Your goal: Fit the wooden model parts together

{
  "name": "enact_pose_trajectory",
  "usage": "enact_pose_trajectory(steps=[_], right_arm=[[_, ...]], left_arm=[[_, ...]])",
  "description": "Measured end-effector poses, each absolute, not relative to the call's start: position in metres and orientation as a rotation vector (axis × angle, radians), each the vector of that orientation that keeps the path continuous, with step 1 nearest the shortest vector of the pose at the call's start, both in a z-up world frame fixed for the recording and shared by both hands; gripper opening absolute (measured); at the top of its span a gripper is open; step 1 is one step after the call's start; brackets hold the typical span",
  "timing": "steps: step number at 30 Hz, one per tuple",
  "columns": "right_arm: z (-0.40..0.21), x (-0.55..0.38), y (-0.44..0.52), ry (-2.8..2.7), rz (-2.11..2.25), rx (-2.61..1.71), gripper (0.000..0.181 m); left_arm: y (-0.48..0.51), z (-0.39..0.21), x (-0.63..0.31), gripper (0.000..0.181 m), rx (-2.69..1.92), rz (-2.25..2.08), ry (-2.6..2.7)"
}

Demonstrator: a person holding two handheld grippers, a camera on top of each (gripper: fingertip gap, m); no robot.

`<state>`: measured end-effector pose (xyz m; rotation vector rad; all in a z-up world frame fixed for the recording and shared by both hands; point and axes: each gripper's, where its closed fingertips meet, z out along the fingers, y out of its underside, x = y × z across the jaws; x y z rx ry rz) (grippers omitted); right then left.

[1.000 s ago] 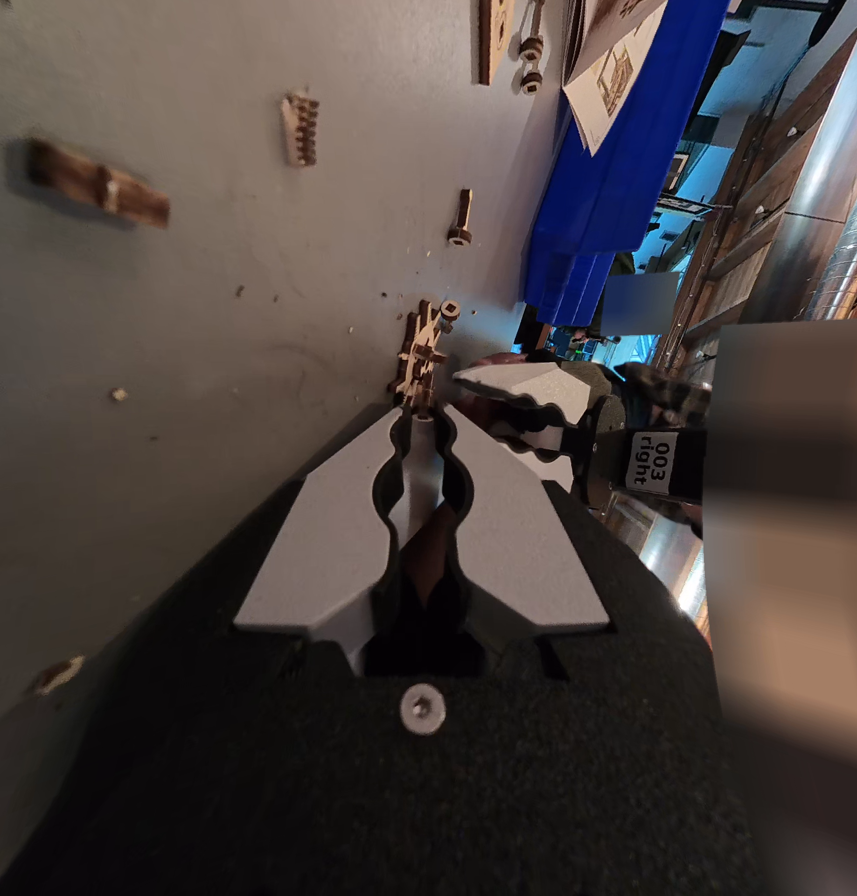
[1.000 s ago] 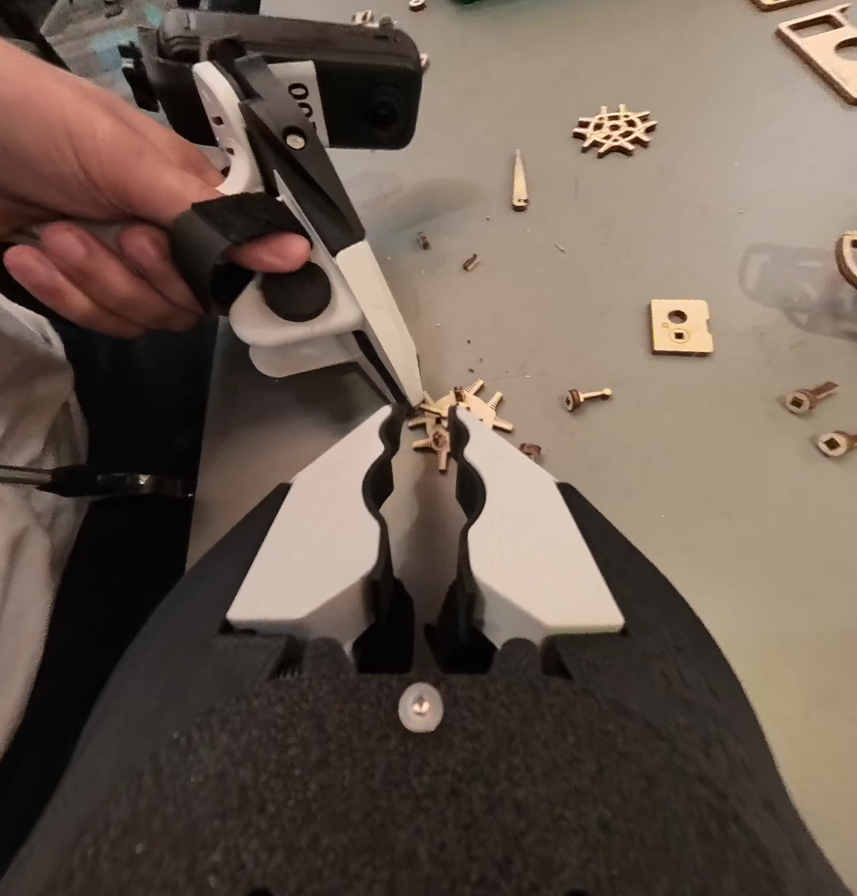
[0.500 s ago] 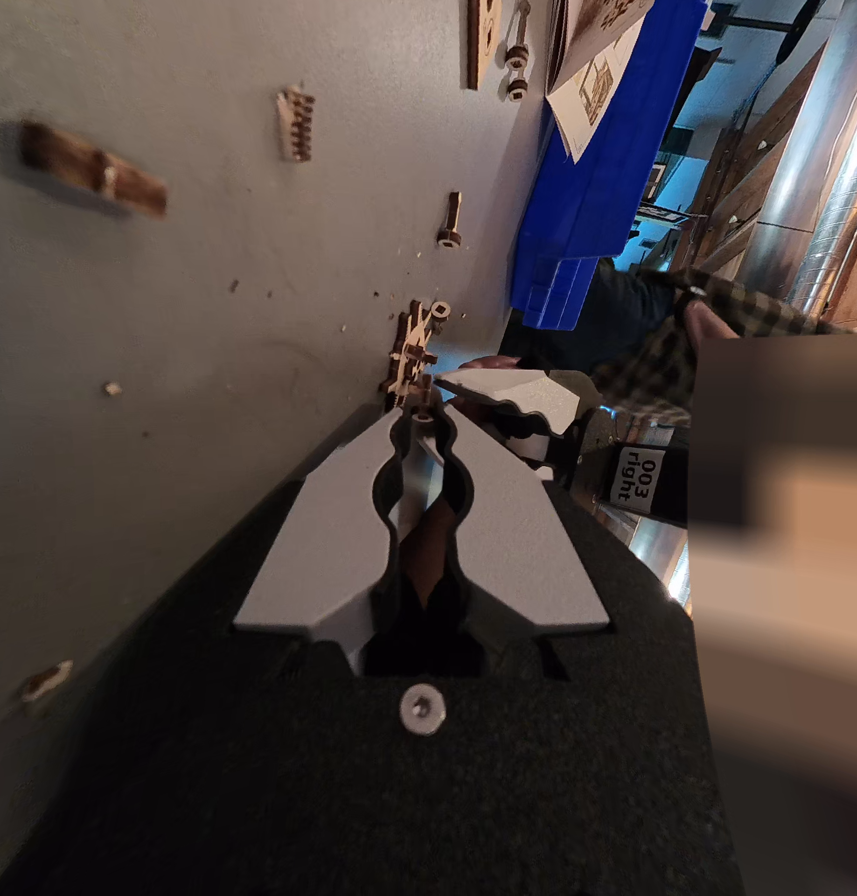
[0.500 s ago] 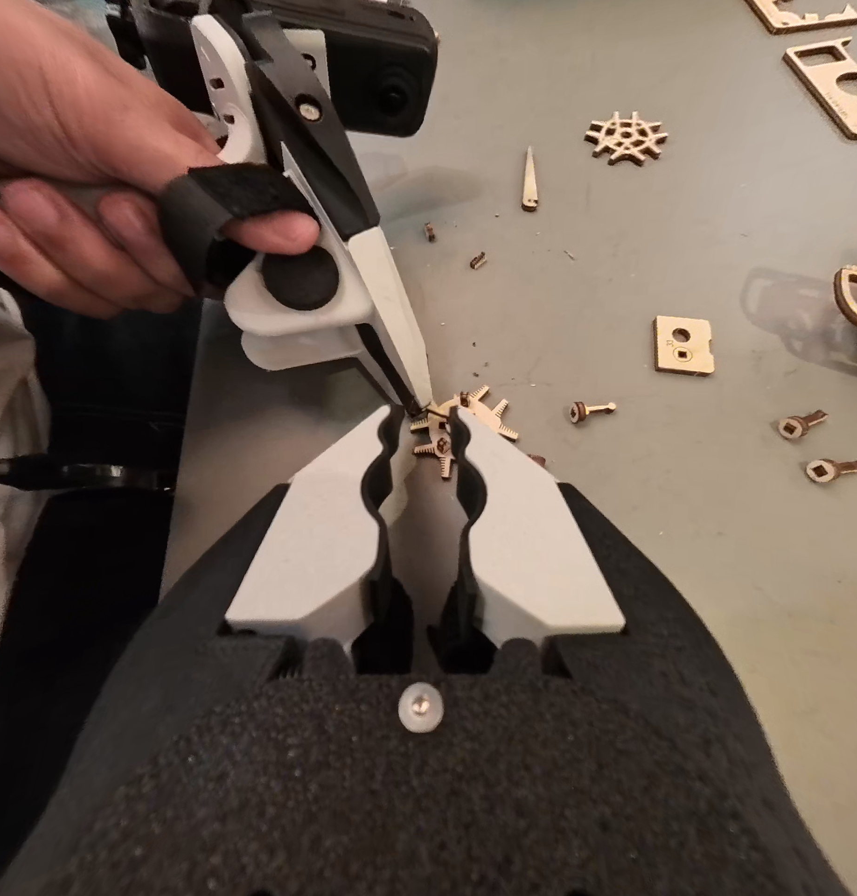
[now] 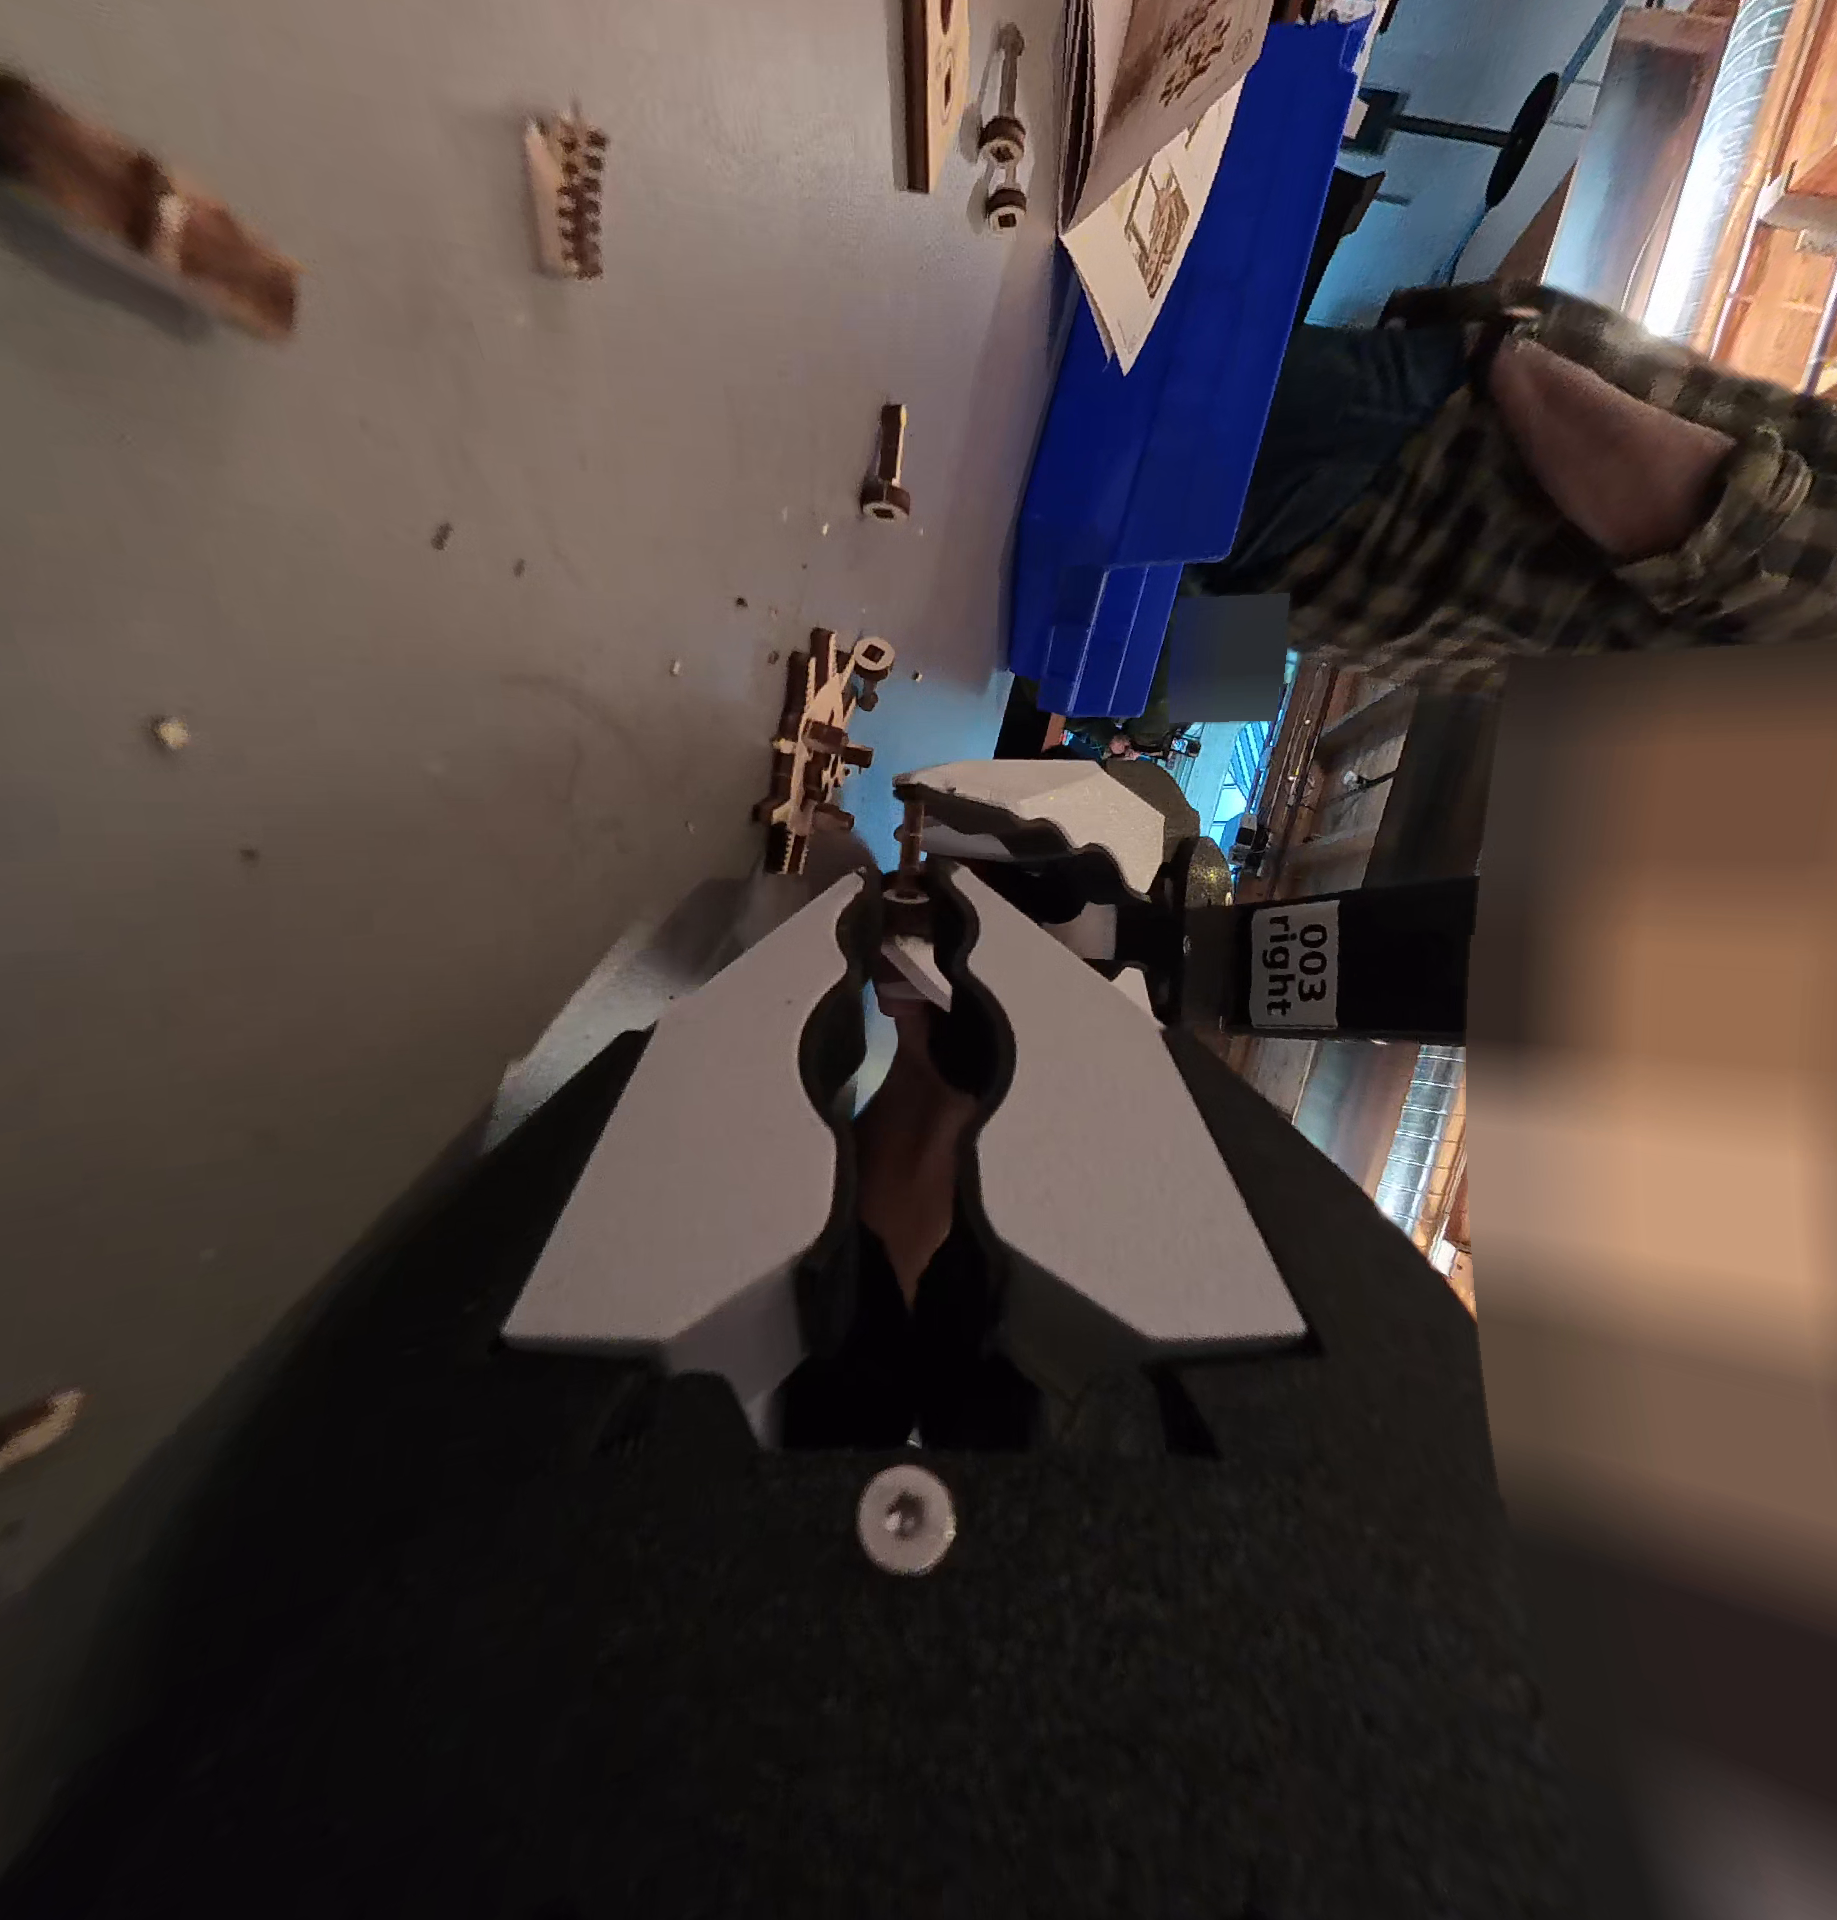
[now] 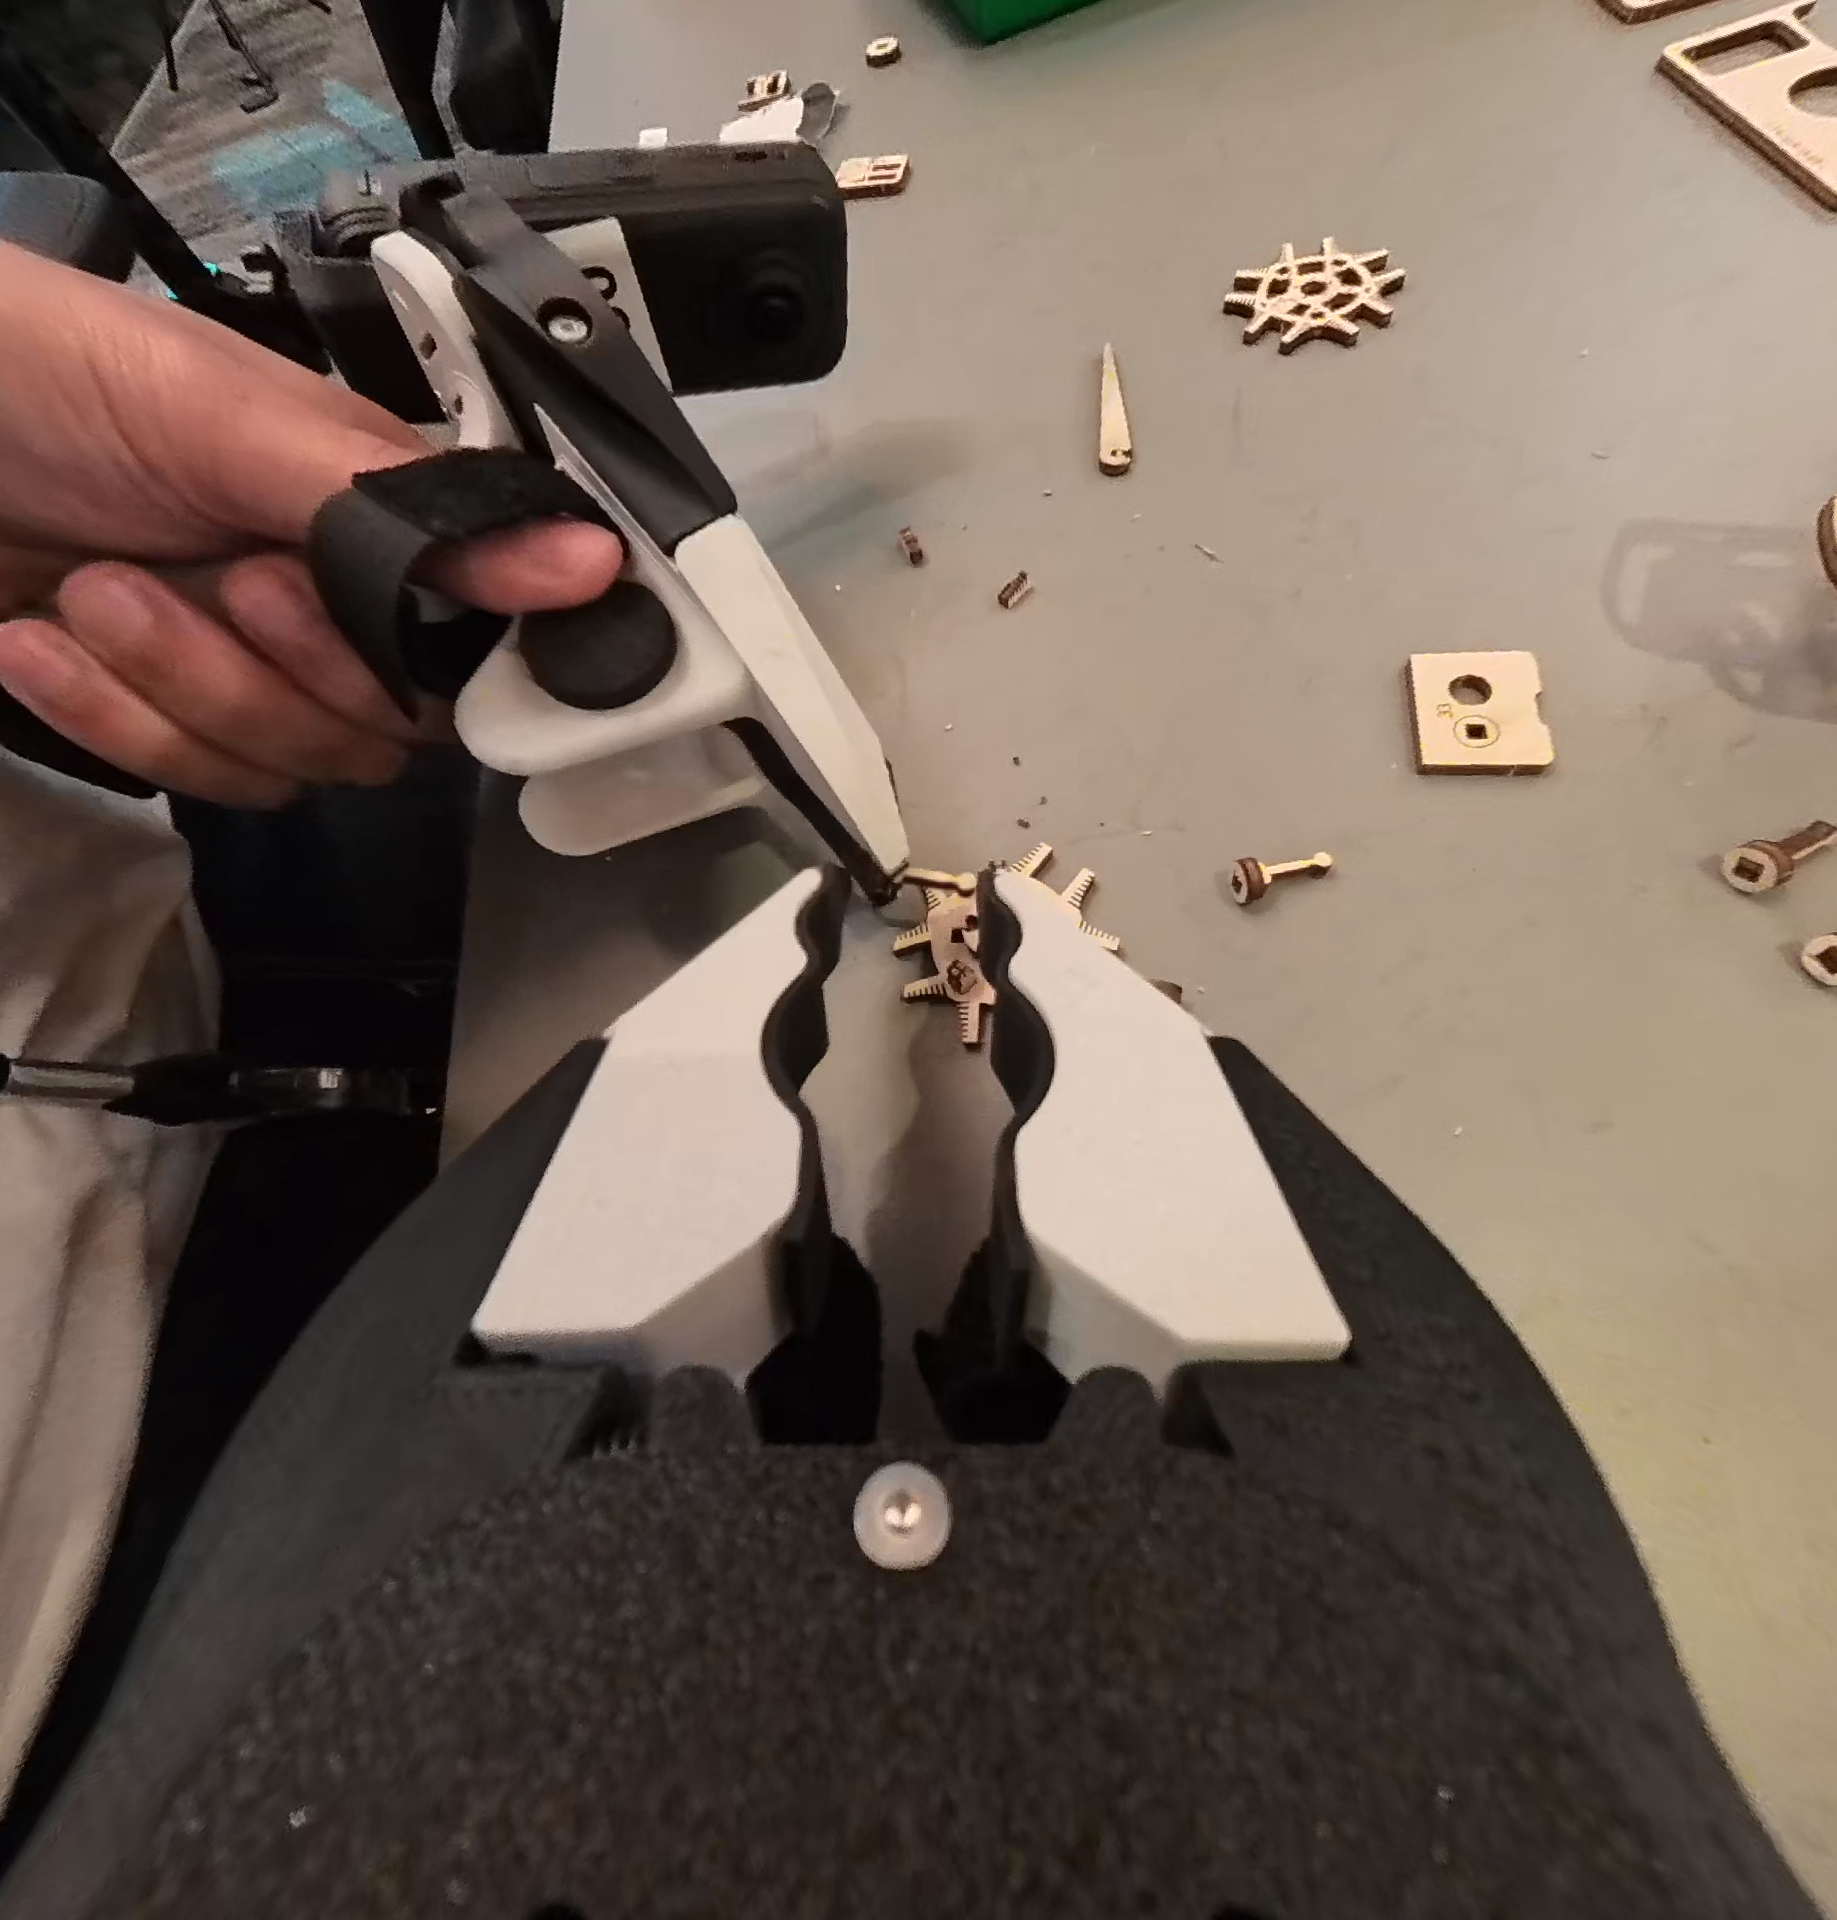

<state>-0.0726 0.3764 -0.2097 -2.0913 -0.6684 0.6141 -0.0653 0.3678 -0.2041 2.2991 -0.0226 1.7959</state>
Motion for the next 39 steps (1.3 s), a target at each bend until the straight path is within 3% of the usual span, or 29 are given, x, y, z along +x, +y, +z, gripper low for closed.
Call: enact_pose_trajectory(steps=[6, 10, 15, 22, 39], right_arm=[[-0.21, -0.072, 0.378, -0.663, 0.6, -2.091, 0.019], [-0.213, -0.069, 0.378, -0.665, 0.564, -2.11, 0.019], [-0.221, -0.07, 0.378, -0.716, 0.519, -2.145, 0.019], [-0.223, -0.071, 0.379, -0.731, 0.495, -2.152, 0.019], [-0.224, -0.074, 0.376, -0.77, 0.489, -2.146, 0.021]], left_arm=[[0.367, -0.205, -0.067, 0.006, 2.303, 1.792, -0.052], [0.368, -0.205, -0.07, 0.025, 2.348, 1.783, -0.136], [0.381, -0.199, -0.086, 0.03, 2.507, 1.755, -0.398], [0.391, -0.199, -0.113, 0.03, 2.662, 1.668, -0.718], [0.369, -0.214, -0.11, 0.03, 2.626, 1.584, -0.859]])
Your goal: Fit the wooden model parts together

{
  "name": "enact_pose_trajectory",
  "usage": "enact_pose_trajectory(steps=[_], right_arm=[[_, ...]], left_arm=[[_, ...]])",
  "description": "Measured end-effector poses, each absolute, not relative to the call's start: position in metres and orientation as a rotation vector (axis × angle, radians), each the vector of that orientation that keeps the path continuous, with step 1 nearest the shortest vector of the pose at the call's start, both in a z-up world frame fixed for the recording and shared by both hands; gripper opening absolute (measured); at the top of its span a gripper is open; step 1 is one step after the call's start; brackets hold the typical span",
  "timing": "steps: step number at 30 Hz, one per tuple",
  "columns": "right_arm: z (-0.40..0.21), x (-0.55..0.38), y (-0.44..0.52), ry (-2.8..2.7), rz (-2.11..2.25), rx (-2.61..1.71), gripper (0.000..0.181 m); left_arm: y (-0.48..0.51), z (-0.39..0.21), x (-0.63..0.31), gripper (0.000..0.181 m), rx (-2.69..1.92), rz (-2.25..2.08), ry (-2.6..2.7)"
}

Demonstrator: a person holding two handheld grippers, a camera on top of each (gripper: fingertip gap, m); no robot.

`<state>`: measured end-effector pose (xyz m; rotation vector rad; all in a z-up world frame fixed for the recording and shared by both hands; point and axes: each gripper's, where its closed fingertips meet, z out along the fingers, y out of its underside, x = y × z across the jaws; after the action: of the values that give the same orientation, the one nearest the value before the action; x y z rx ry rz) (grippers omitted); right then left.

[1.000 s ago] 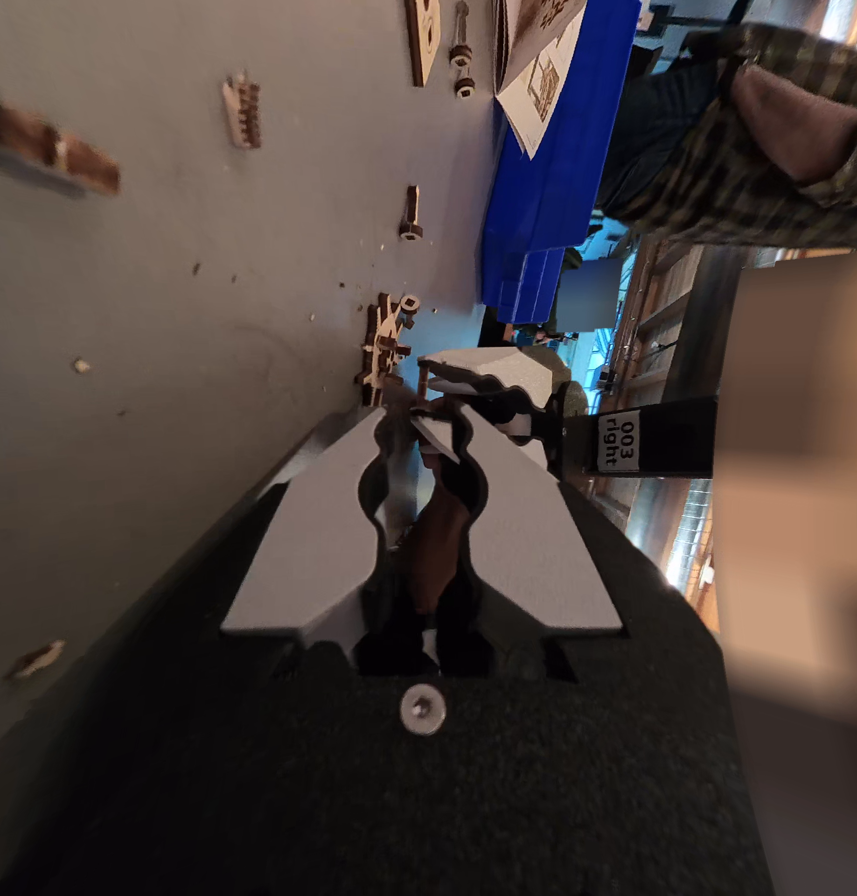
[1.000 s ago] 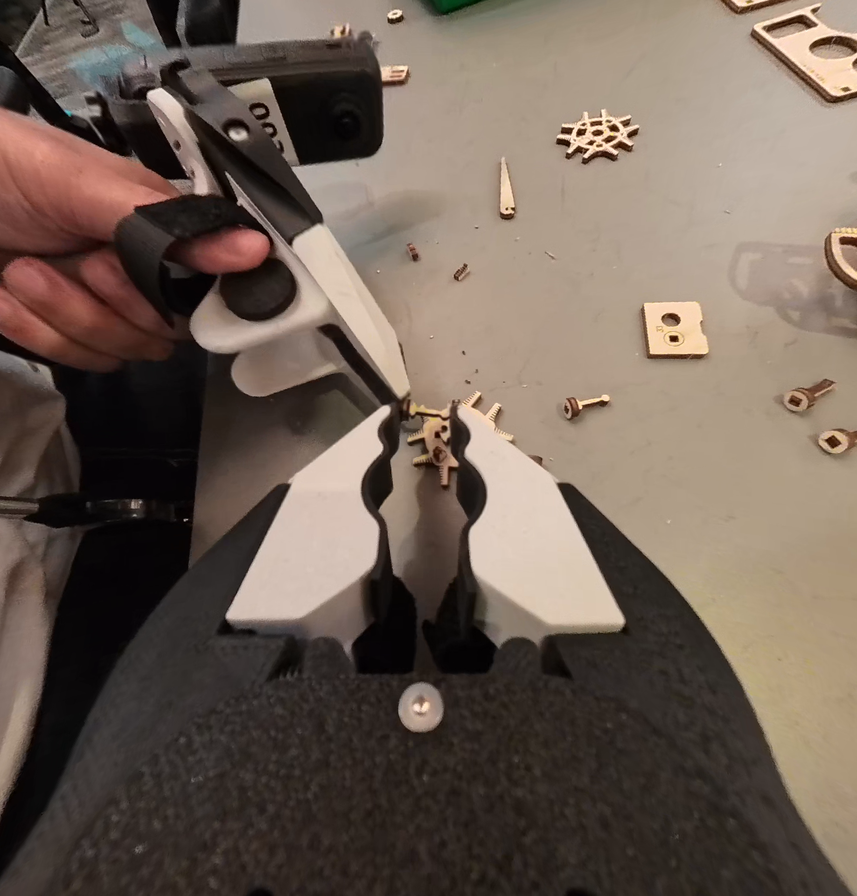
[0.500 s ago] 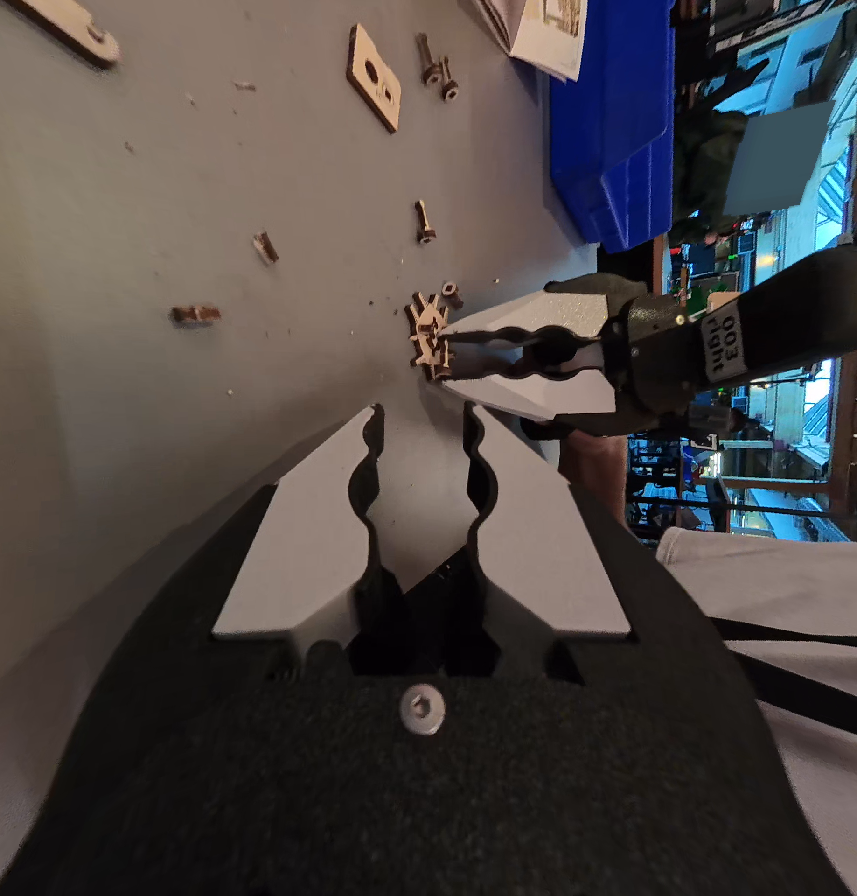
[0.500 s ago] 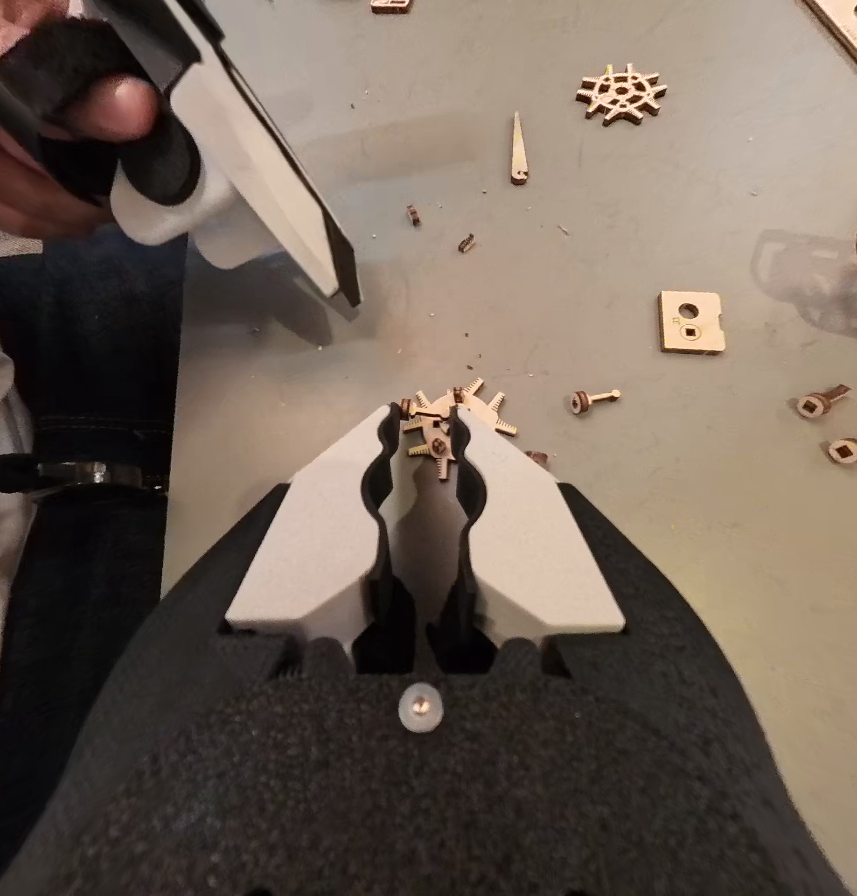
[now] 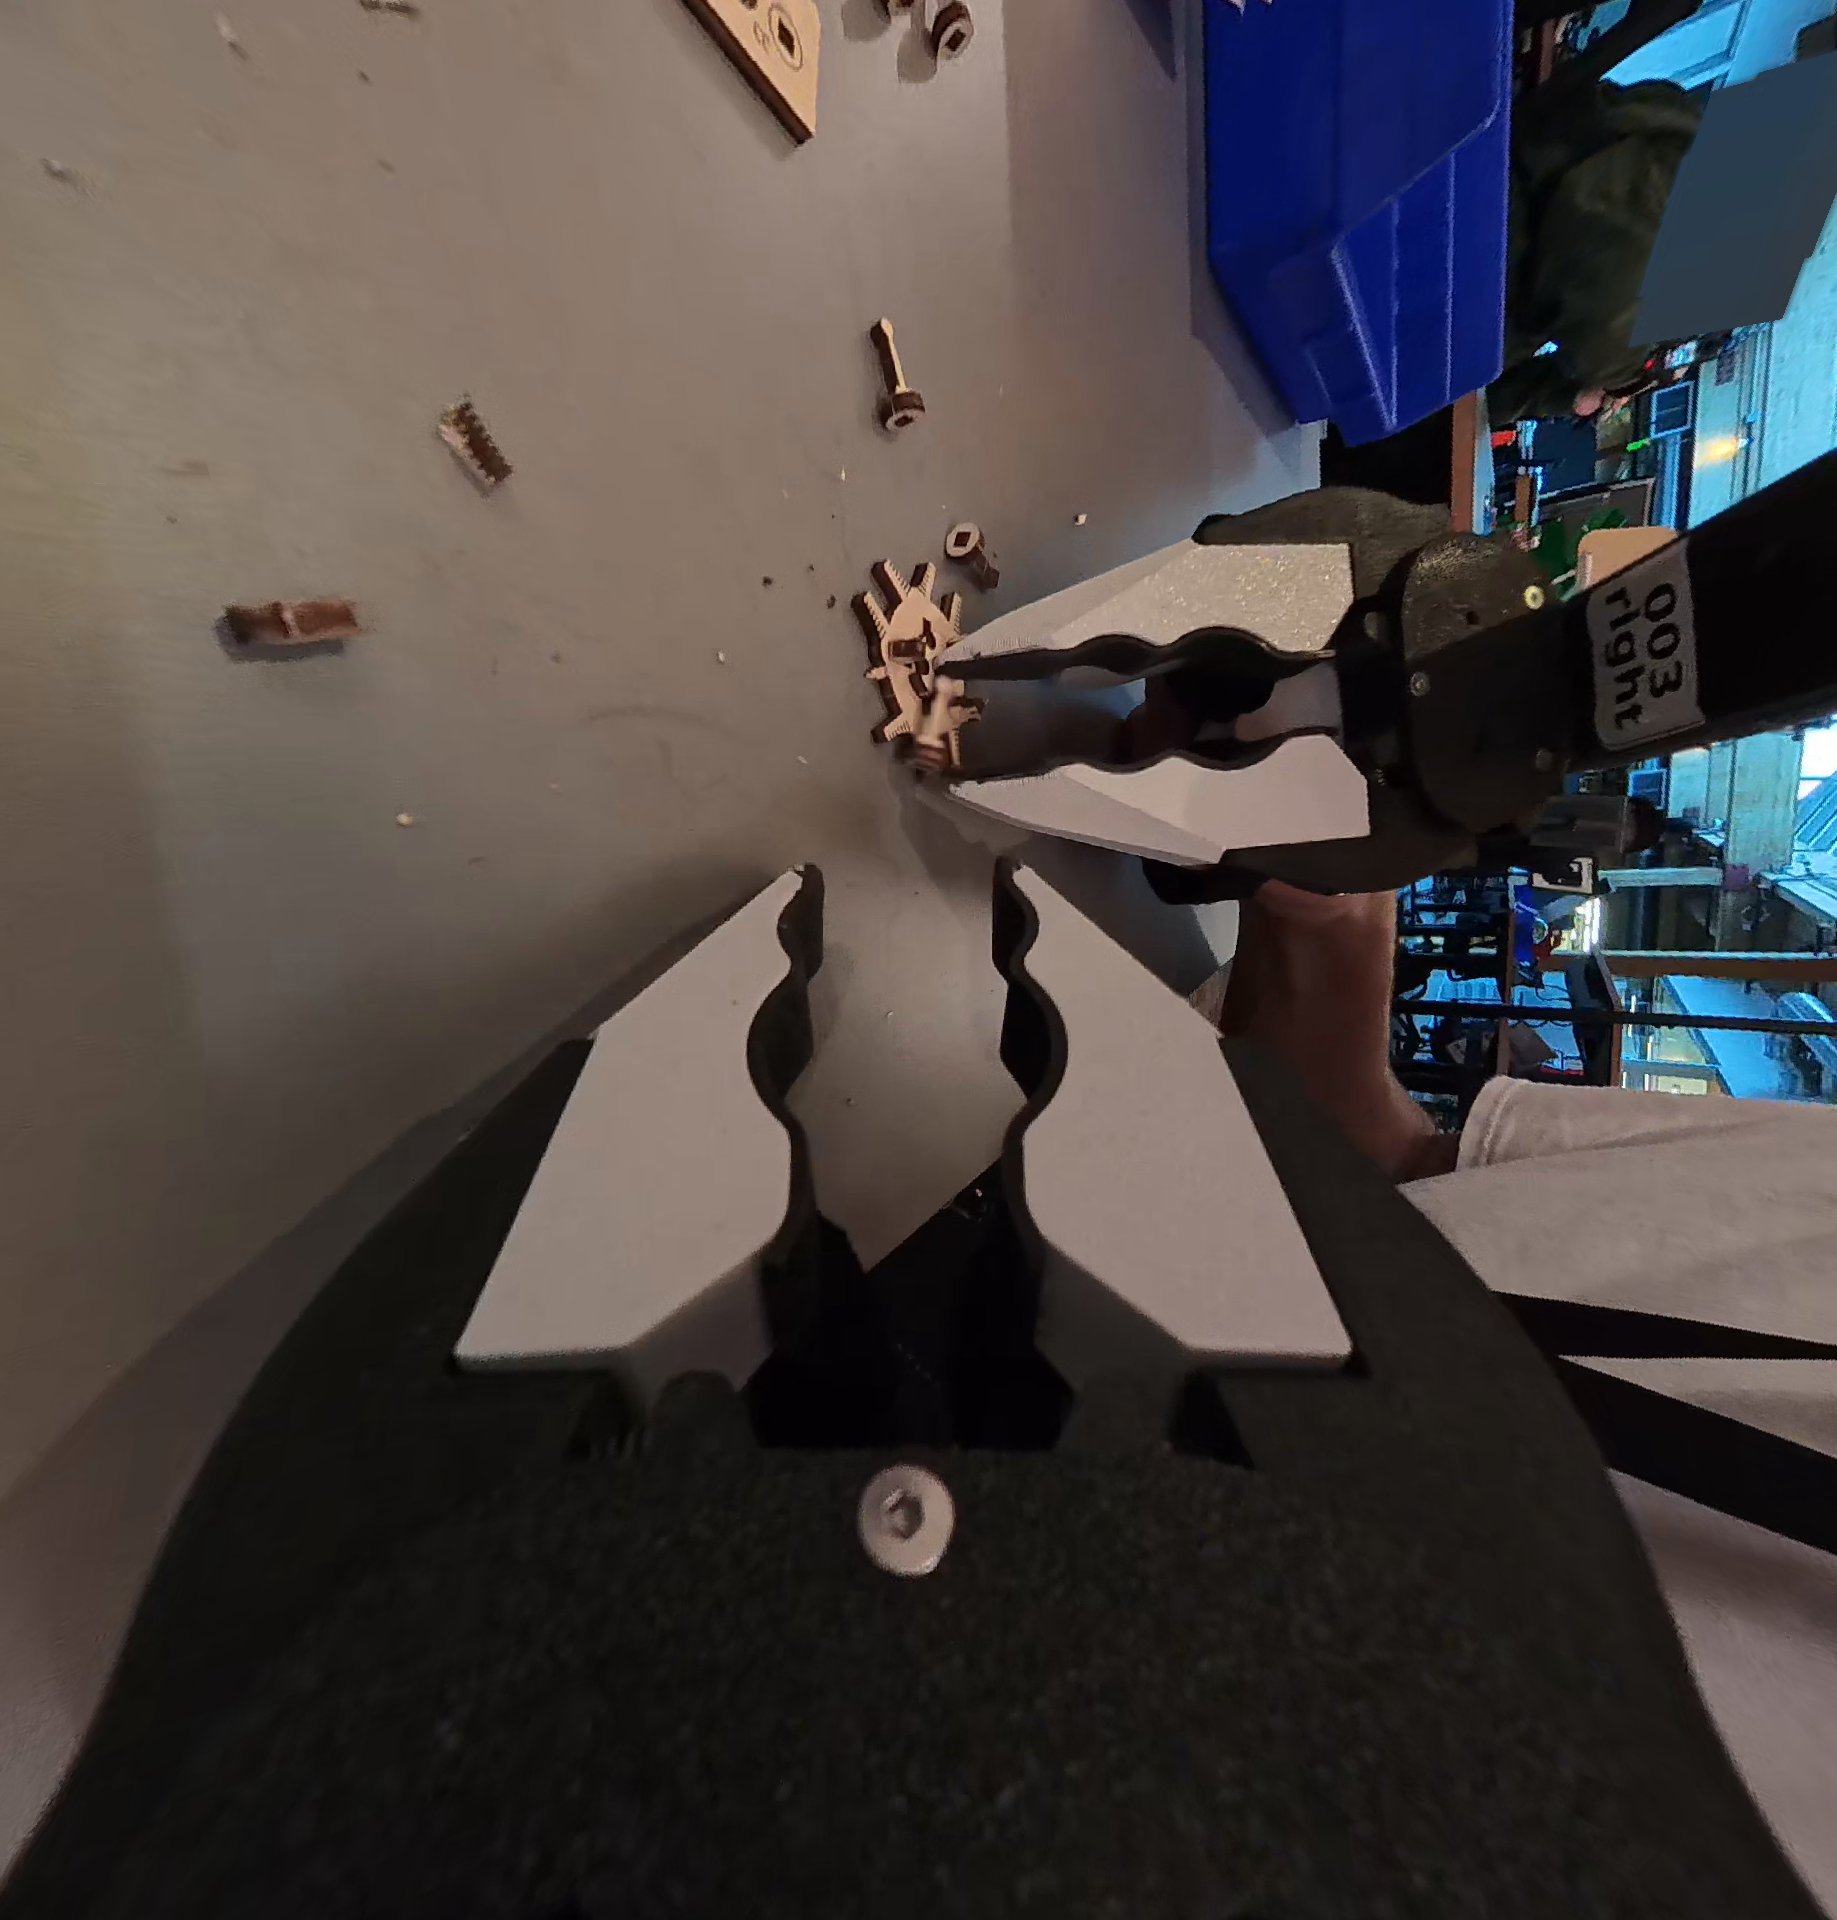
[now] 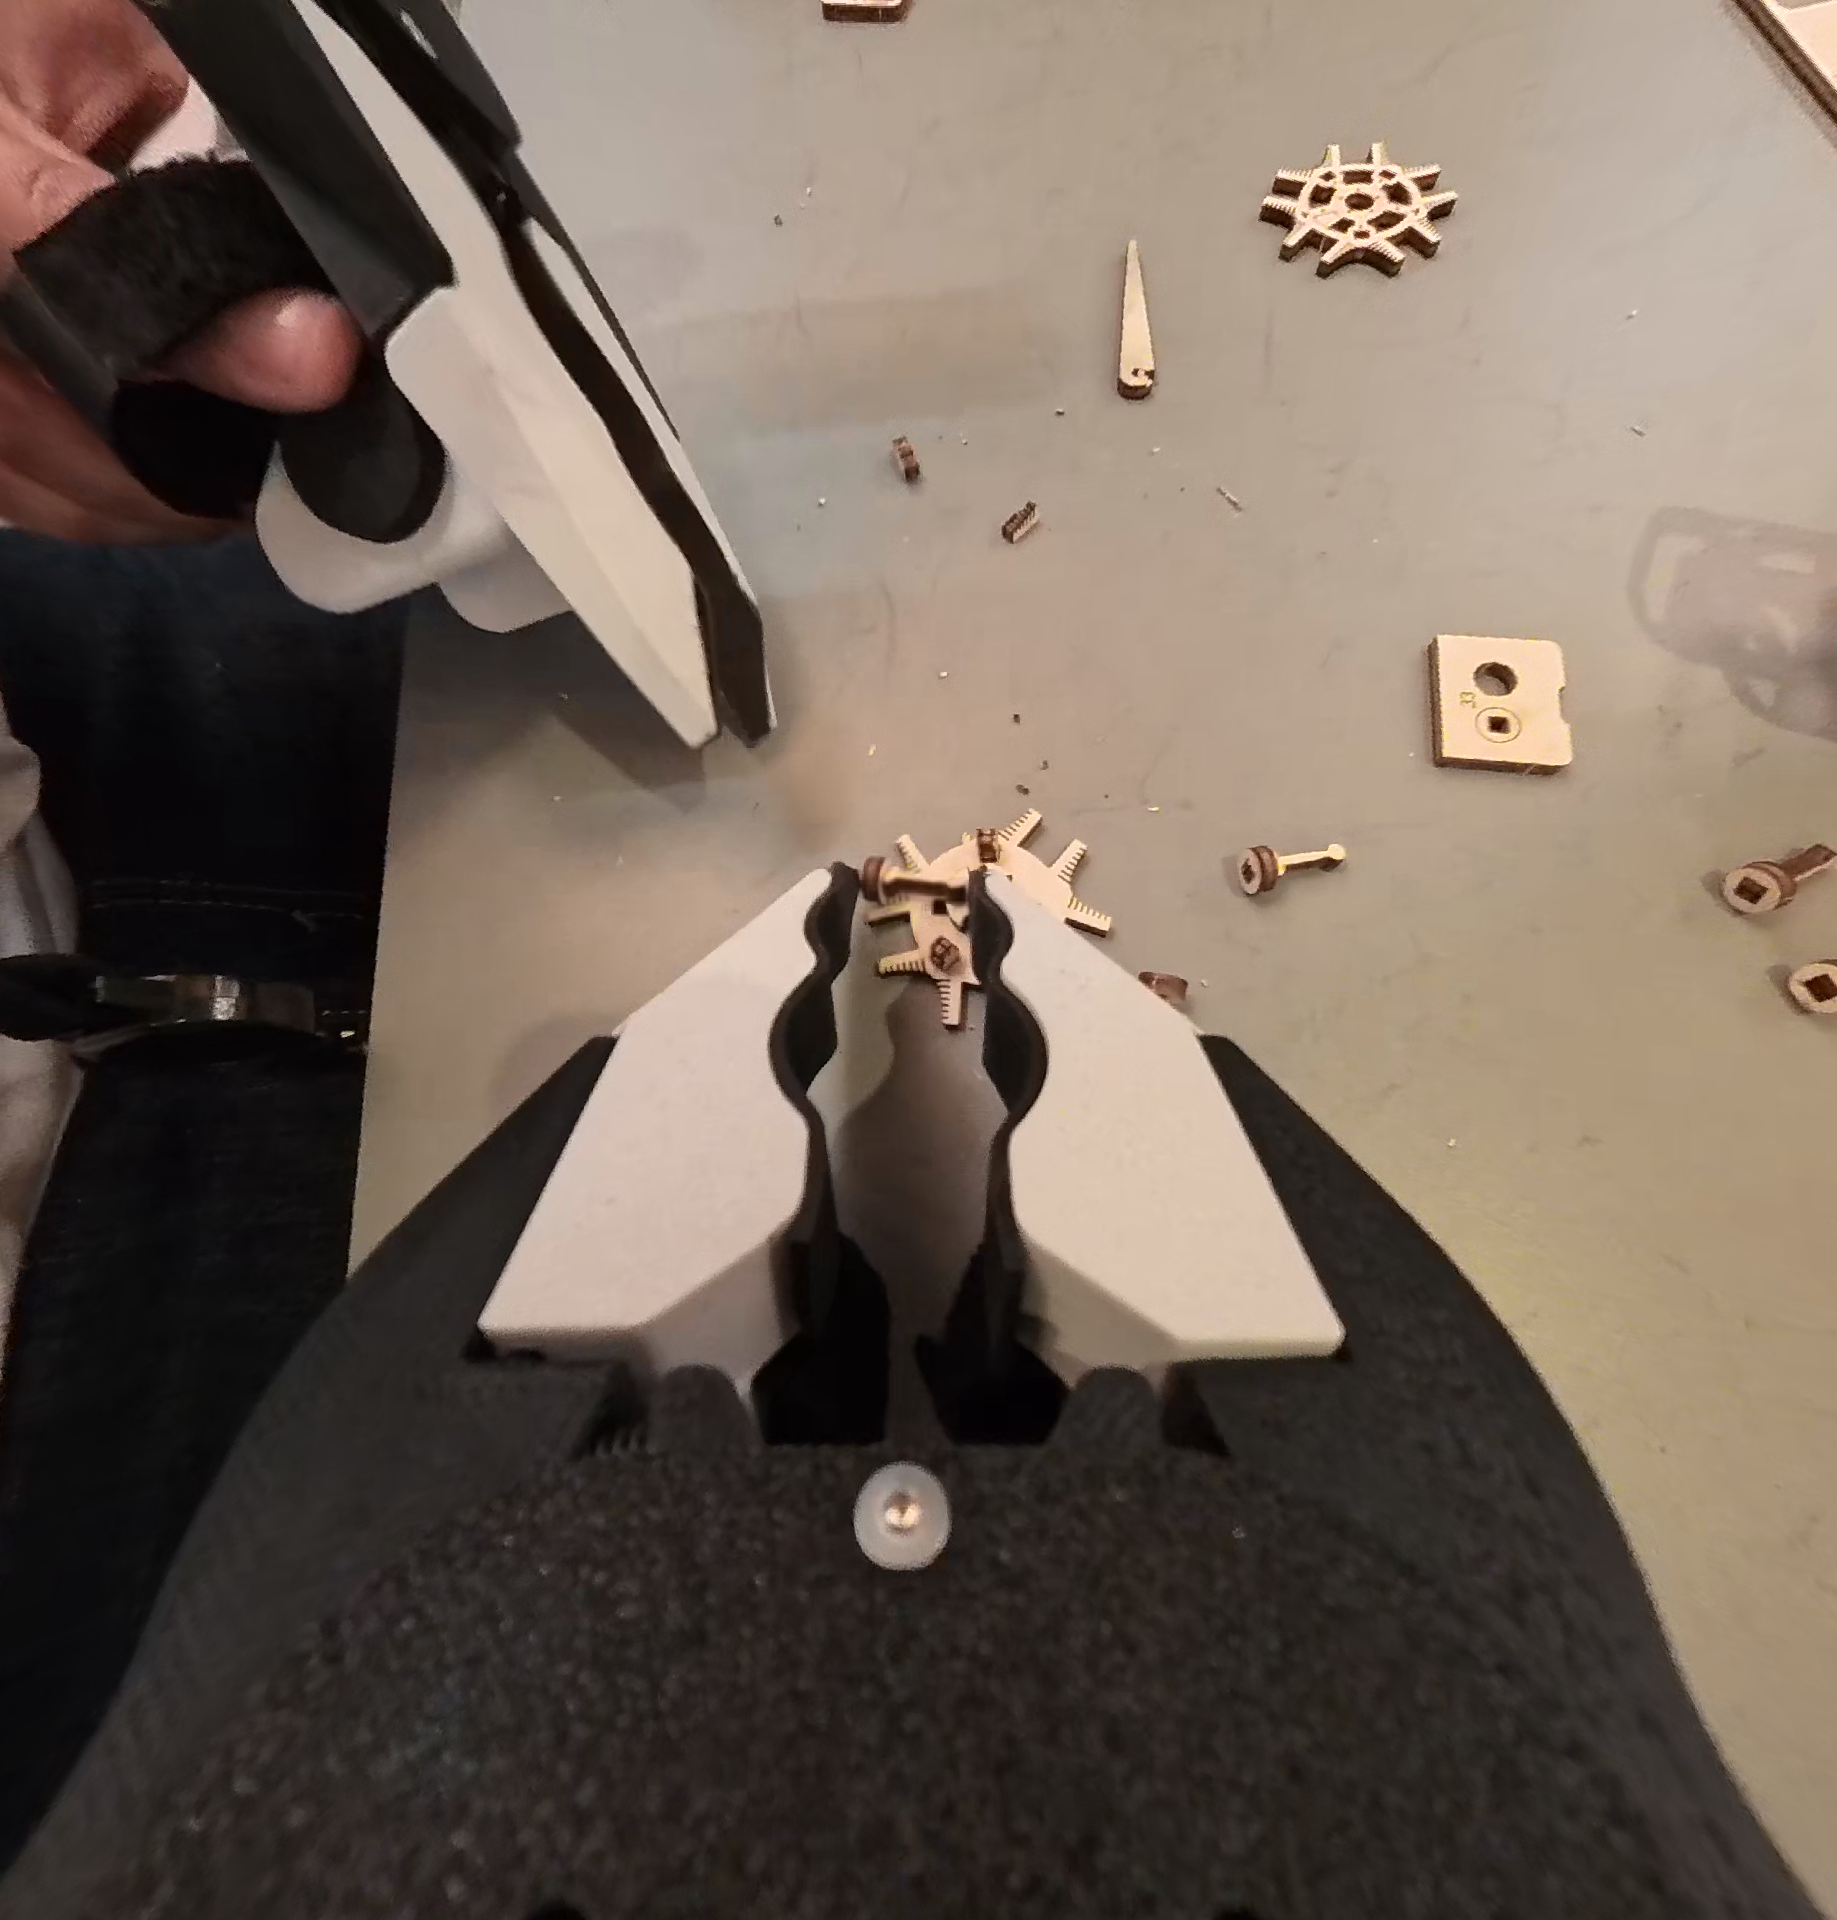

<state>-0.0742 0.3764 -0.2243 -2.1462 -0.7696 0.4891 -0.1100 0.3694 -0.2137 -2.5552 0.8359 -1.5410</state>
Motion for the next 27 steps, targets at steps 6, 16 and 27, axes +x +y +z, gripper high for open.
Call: enact_pose_trajectory(steps=[6, 16, 27], right_arm=[[-0.224, -0.074, 0.377, -0.776, 0.471, -2.142, 0.022], [-0.192, -0.051, 0.372, -0.635, 0.562, -1.996, 0.022], [-0.159, -0.039, 0.359, -0.473, 0.776, -1.796, 0.021]], left_arm=[[0.367, -0.216, -0.106, 0.03, -2.539, -1.498, 0.903], [0.369, -0.216, -0.088, 0.027, -2.27, -1.205, 1.34], [0.369, -0.229, -0.074, 0.012, -2.161, -0.919, 1.411]])
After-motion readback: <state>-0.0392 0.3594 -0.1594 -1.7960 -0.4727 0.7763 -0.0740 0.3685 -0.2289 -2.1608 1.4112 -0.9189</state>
